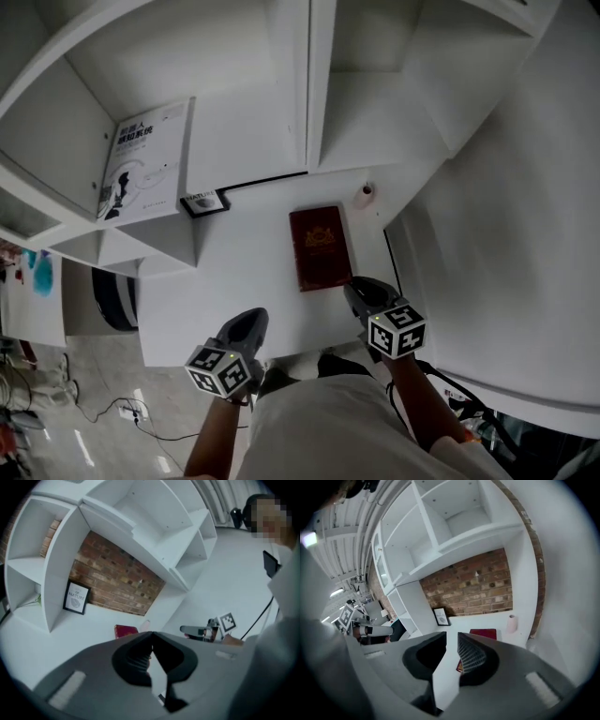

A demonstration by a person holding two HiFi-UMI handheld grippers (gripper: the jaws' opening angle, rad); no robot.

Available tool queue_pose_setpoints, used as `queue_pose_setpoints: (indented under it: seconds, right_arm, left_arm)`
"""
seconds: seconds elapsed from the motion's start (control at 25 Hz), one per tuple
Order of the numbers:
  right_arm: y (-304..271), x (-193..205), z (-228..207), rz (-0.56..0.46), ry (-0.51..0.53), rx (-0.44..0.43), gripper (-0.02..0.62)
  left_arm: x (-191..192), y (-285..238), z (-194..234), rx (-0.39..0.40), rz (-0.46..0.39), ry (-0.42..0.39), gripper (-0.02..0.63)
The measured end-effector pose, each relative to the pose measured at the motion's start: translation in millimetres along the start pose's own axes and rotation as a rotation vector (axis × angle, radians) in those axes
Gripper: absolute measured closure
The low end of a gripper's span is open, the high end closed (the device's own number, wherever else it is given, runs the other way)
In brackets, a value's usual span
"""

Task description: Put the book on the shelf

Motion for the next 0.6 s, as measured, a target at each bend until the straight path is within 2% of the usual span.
queue_pose_setpoints:
  seconds: [0.16,0.32,0.48,0.6]
  right_arm:
    - [-15,17,-46,0.073,-0.05,-0.071,0.503]
    - [-35,35,-80,0.16,-0.054,-0.112,0.48]
    - [-61,58,-102,0.24,-0.074,-0.12,0.471]
    - [-83,76,-115,0.297,-0.071,-0.113,0.465]
  left_arm:
    - [22,-41,-1,-0.01,0.068,0.013,0.597]
    - [37,-76,0,0.003,0.135,0.033,0.578]
    - [50,-115,14,0.011,0.22,0.035,0.555]
    - [67,-152,43,0.0,0.306,0.063,0.538]
Point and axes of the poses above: the fingertips, and each gripper's own axes: y backward along the fingers, z to its left, x out of its underside, the point moved 6 cm from there along y, backward along the fingers, and after that the axes turned 11 degrees about z, right-handed, at the moved point
